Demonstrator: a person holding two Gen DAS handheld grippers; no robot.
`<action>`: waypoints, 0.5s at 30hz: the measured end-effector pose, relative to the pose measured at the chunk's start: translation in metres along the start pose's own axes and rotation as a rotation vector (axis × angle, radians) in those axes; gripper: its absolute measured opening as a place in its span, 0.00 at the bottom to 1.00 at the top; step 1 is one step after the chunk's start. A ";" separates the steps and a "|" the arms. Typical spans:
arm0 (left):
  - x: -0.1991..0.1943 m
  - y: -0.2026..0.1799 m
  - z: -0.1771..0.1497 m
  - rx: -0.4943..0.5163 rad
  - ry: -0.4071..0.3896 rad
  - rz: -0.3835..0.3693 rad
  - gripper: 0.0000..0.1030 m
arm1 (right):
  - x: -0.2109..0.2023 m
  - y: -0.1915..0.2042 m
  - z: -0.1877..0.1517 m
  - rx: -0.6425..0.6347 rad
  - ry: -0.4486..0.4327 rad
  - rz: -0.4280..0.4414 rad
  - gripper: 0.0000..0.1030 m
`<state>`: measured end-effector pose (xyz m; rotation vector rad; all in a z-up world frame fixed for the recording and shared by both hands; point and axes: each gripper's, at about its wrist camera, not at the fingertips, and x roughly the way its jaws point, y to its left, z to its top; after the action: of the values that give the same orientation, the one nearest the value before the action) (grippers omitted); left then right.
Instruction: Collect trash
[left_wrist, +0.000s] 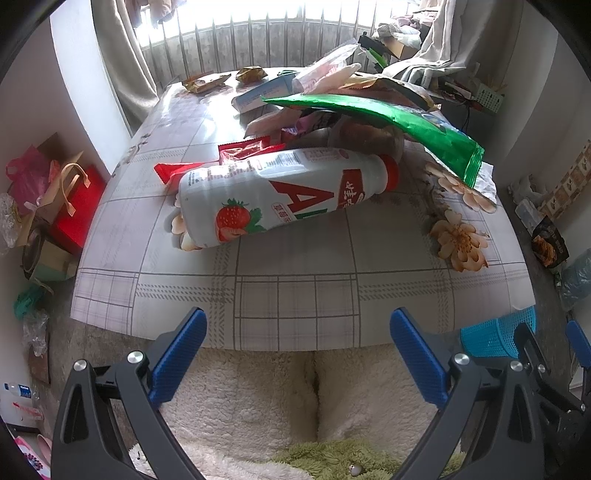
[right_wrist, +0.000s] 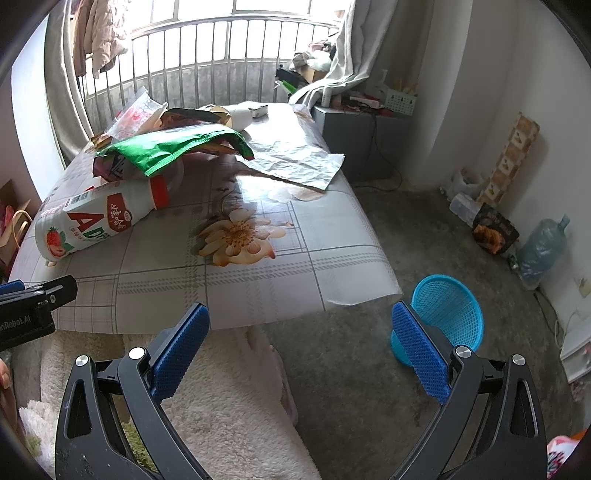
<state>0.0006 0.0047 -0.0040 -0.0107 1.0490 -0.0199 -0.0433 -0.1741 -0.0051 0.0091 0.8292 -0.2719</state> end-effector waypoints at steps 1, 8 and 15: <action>0.000 0.000 0.000 0.000 0.001 0.001 0.95 | 0.000 0.000 0.000 0.000 0.000 0.000 0.92; 0.000 0.000 0.000 0.001 0.000 0.000 0.95 | 0.000 0.000 0.000 0.001 0.000 -0.001 0.92; 0.000 0.000 0.000 0.000 0.000 0.000 0.95 | 0.001 0.000 0.000 0.002 -0.001 -0.002 0.92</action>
<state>0.0005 0.0047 -0.0041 -0.0107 1.0493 -0.0200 -0.0427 -0.1738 -0.0055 0.0100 0.8277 -0.2742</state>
